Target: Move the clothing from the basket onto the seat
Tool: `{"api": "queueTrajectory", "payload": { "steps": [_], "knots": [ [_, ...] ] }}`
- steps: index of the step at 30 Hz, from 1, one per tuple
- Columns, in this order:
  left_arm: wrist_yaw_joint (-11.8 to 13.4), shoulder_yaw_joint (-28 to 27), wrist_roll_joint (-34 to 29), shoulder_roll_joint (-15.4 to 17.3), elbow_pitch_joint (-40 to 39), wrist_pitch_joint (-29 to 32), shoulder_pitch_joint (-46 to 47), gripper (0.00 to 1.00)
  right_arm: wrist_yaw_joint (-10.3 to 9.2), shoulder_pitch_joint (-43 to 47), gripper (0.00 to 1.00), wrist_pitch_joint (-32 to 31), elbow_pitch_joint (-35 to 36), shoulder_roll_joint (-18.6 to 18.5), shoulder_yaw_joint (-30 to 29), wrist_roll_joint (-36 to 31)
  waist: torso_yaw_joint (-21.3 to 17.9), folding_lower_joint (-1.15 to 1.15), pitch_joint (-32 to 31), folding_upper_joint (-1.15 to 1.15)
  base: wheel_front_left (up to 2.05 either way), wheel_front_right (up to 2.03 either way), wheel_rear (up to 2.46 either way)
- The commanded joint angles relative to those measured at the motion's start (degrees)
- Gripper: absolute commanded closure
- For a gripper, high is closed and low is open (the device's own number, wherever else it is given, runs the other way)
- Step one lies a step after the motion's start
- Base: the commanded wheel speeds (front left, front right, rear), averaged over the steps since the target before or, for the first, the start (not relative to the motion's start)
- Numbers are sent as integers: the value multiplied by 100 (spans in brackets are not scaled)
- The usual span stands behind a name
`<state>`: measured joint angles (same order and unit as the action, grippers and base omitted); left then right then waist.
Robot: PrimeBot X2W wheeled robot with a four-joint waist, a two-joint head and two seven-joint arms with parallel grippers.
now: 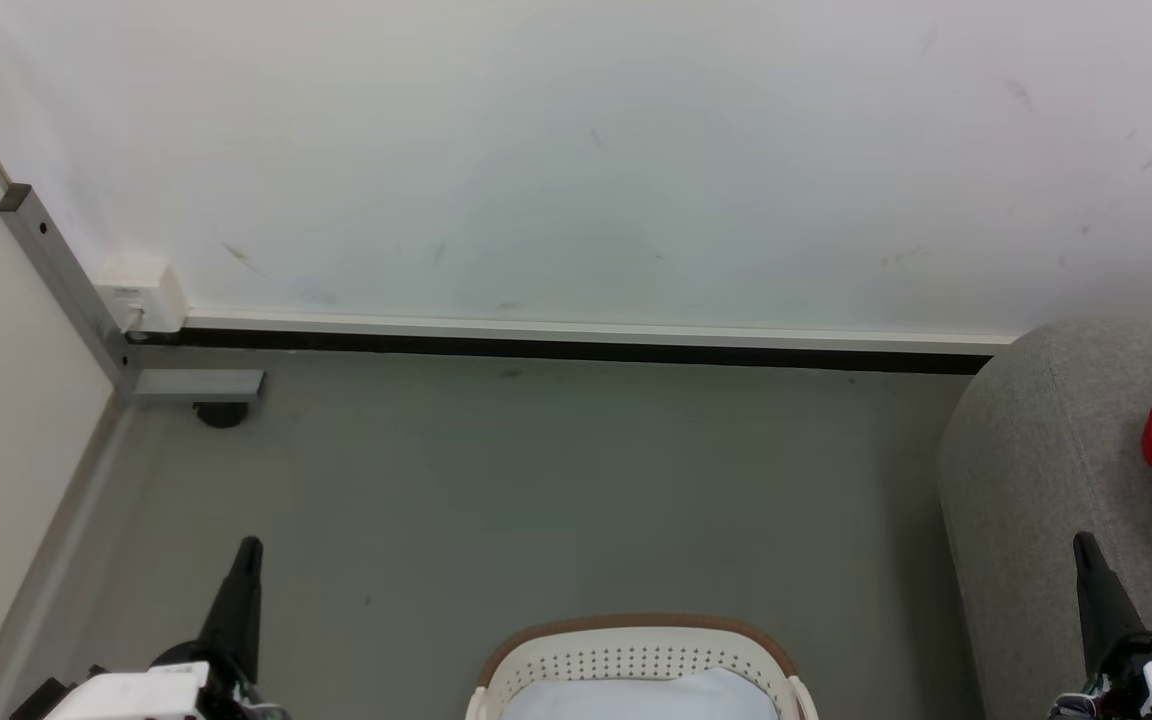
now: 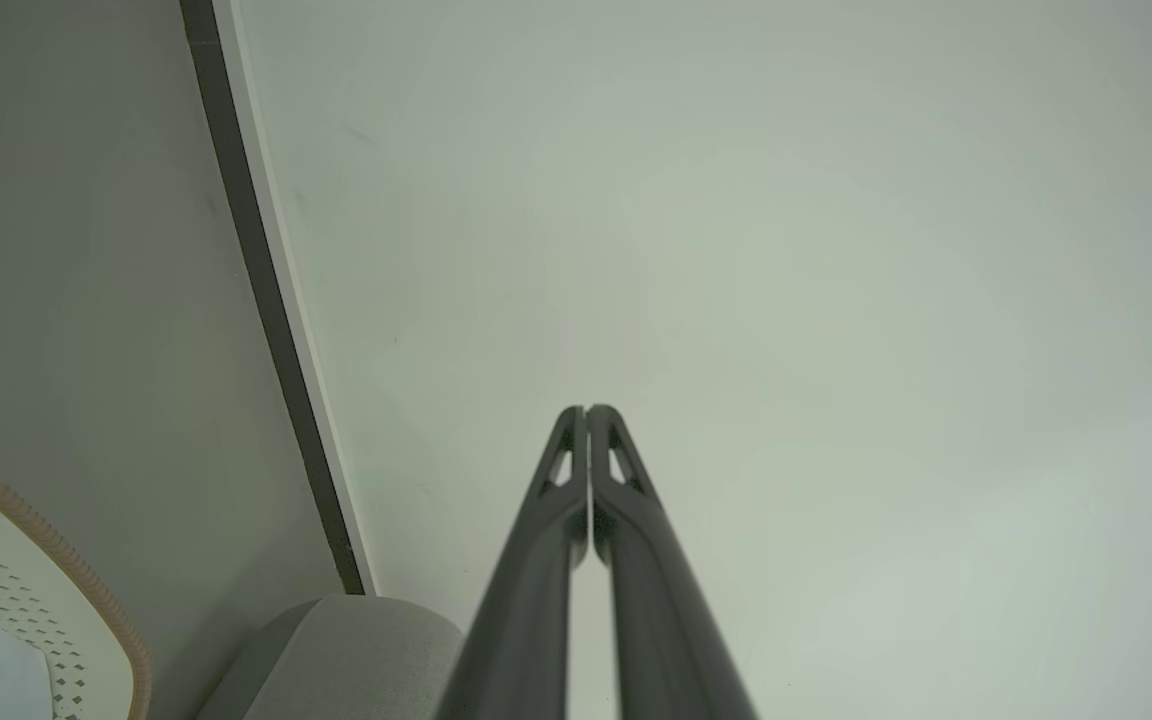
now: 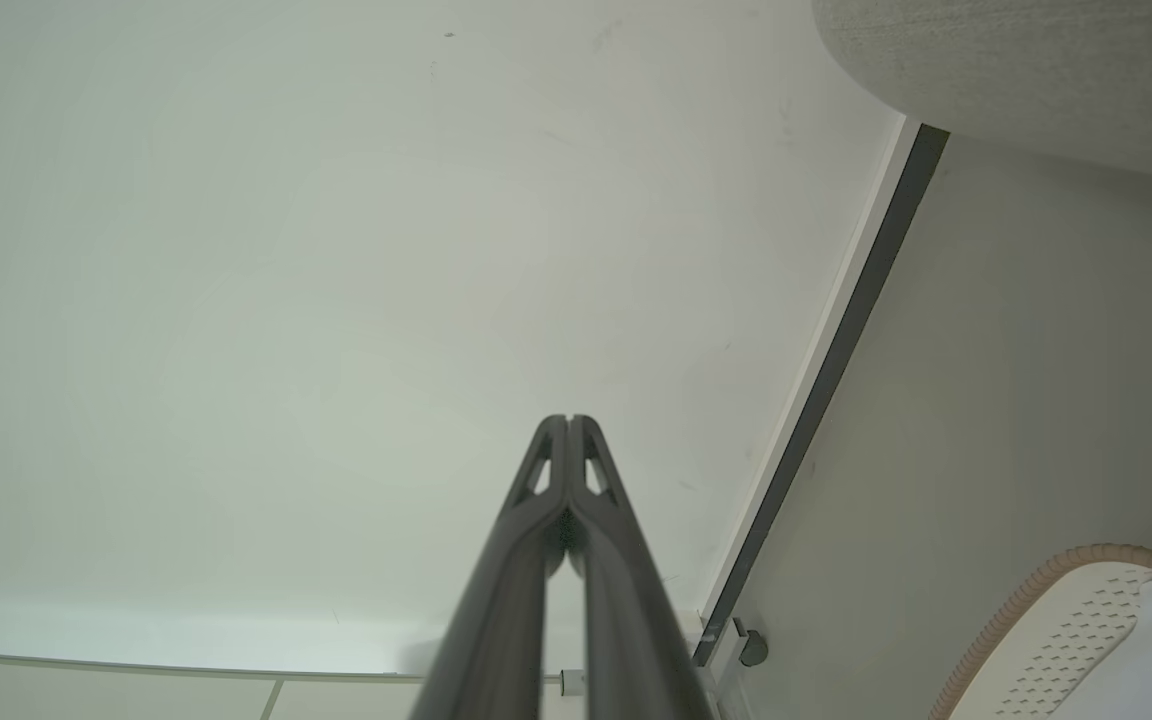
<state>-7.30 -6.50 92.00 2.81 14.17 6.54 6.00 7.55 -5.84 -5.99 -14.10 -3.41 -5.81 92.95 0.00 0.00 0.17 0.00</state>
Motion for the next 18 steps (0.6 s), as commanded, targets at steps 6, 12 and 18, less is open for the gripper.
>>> {"api": "queueTrajectory", "payload": {
  "steps": [6, 12, 18],
  "knots": [
    [-35, -16, 74, 13, -17, 22, 53, 100, -12, -67, 100, -21, 18, 7, -24, 0, 0, 0, 0, 0, 0, 0, 0],
    [-35, -16, 74, 13, -17, 22, 53, 100, -12, -68, 100, -25, 17, 11, -30, -7, 0, 0, 0, 0, 0, 0, 0],
    [-35, -16, 75, 13, -16, 22, 53, 100, -12, -68, 100, -32, 17, 15, -36, -14, 0, 0, 0, 0, 0, 0, 0]
  ]
}}
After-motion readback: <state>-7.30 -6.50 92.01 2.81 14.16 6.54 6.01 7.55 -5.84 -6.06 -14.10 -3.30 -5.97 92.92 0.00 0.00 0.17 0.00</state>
